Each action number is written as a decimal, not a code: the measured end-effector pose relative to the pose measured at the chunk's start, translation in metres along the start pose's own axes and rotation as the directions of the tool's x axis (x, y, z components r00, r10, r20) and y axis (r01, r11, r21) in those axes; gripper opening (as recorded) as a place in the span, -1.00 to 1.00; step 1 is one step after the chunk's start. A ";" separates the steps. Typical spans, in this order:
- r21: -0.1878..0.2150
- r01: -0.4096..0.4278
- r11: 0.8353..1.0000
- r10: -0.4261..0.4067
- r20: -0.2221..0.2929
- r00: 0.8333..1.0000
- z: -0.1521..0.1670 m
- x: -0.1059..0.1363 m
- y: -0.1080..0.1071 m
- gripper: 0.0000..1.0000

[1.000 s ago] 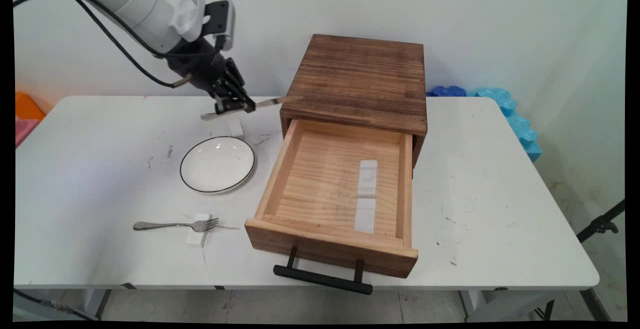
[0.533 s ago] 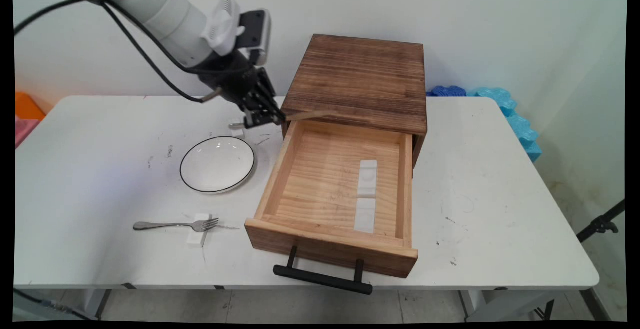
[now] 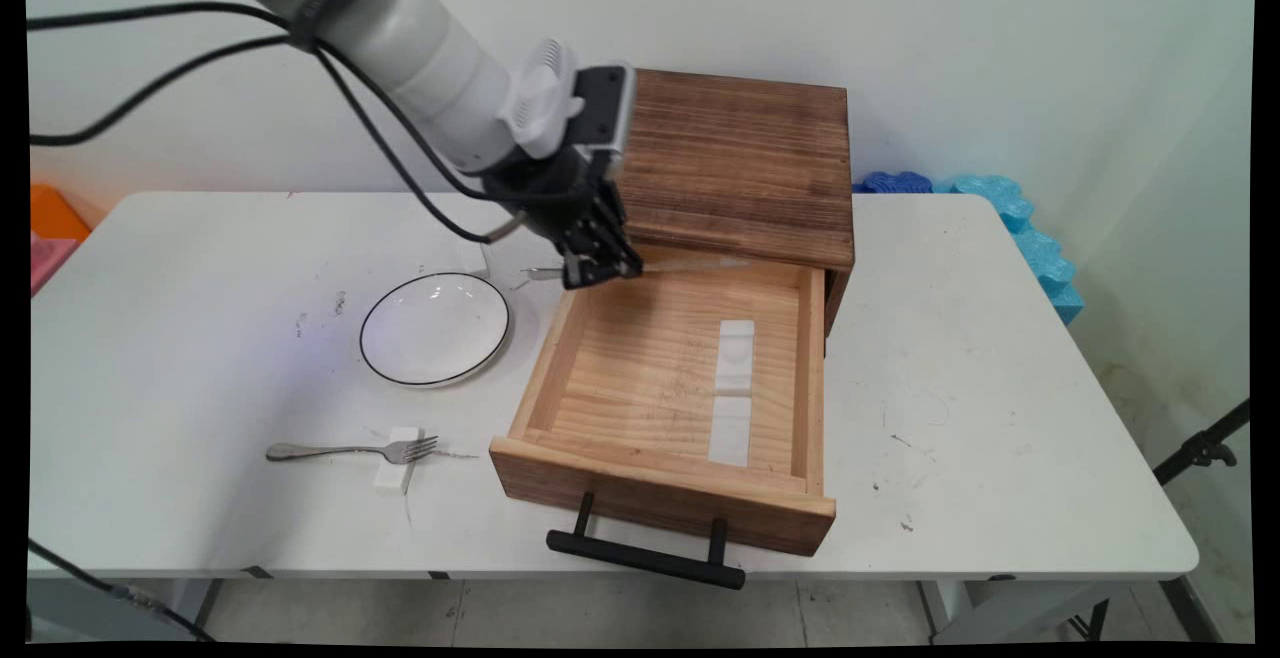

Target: Place the picked object into the drawer

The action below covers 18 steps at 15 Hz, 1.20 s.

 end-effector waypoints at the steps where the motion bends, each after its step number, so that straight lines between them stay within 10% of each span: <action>1: -0.002 -0.014 1.000 0.014 -0.003 1.000 0.007 0.005 0.000 -1.00; 18: -0.035 -0.128 0.991 0.128 0.006 0.992 0.107 0.033 -0.006 -1.00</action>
